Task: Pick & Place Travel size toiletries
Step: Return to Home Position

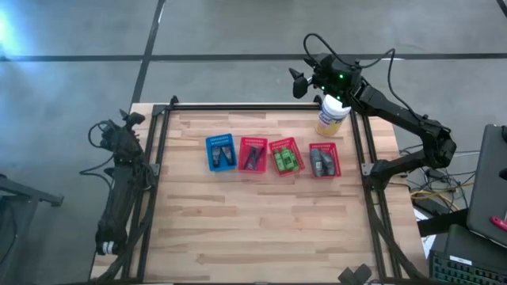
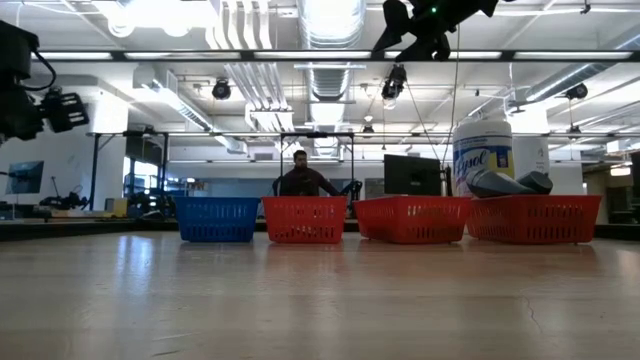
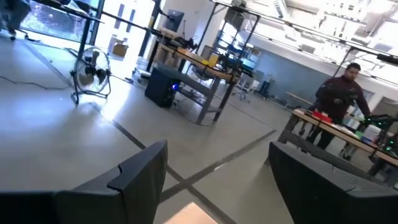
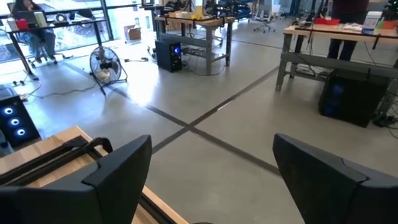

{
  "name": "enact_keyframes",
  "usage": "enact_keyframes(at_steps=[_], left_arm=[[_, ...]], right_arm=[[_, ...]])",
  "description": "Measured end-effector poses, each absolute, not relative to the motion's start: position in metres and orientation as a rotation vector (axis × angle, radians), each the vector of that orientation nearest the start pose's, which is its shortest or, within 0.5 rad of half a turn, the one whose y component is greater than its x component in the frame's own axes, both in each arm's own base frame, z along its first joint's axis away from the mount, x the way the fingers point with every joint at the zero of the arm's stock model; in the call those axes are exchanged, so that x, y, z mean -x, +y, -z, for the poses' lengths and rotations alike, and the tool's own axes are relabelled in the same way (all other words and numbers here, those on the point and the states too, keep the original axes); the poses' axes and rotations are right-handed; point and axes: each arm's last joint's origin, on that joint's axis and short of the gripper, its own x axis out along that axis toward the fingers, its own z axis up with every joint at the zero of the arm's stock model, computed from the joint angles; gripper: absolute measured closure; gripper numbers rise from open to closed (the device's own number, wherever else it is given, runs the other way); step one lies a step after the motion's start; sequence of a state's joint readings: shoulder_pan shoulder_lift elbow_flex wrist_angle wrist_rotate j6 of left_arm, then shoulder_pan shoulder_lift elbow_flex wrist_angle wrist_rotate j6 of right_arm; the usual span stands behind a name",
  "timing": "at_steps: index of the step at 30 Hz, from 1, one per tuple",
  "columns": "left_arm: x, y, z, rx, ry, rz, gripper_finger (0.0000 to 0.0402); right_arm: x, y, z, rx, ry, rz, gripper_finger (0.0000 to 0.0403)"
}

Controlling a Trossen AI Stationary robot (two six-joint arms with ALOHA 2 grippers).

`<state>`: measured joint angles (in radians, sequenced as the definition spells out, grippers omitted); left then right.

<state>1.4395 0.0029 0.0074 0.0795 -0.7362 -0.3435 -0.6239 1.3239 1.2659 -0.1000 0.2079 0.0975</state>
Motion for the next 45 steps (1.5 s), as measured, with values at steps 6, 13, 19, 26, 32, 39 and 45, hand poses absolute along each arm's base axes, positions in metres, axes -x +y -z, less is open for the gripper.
enact_keyframes(at_steps=[6, 13, 19, 26, 32, 39, 45], left_arm=[[0.006, 0.092, -0.173, 0.165, -0.457, -2.081, 0.0117], [-0.007, 0.095, -0.184, -0.083, -0.227, -1.623, 0.0117], [-0.011, 0.095, -0.183, -0.103, -0.177, -1.512, 0.0117], [-0.013, 0.097, -0.166, 0.057, -0.049, -1.442, 0.0117], [-0.015, 0.098, -0.167, 0.125, -0.045, -1.400, 0.0117], [-0.015, 0.098, -0.167, 0.058, 0.012, -1.397, 0.0117], [-0.012, 0.098, -0.167, -0.041, 0.106, -1.502, 0.0117]], right_arm=[[-0.239, -0.179, -0.390, -0.132, 0.118, 0.835, 0.0091], [-0.238, -0.179, -0.388, -0.183, 0.117, 0.839, 0.0108], [-0.238, -0.179, -0.386, -0.206, 0.131, 0.843, 0.0118], [-0.238, -0.178, -0.386, -0.188, 0.142, 0.843, 0.0128], [-0.240, -0.176, -0.383, -0.189, 0.169, 0.833, 0.0137], [-0.239, -0.176, -0.383, -0.190, 0.176, 0.833, 0.0147], [-0.239, -0.176, -0.383, -0.190, 0.176, 0.833, 0.0156]])
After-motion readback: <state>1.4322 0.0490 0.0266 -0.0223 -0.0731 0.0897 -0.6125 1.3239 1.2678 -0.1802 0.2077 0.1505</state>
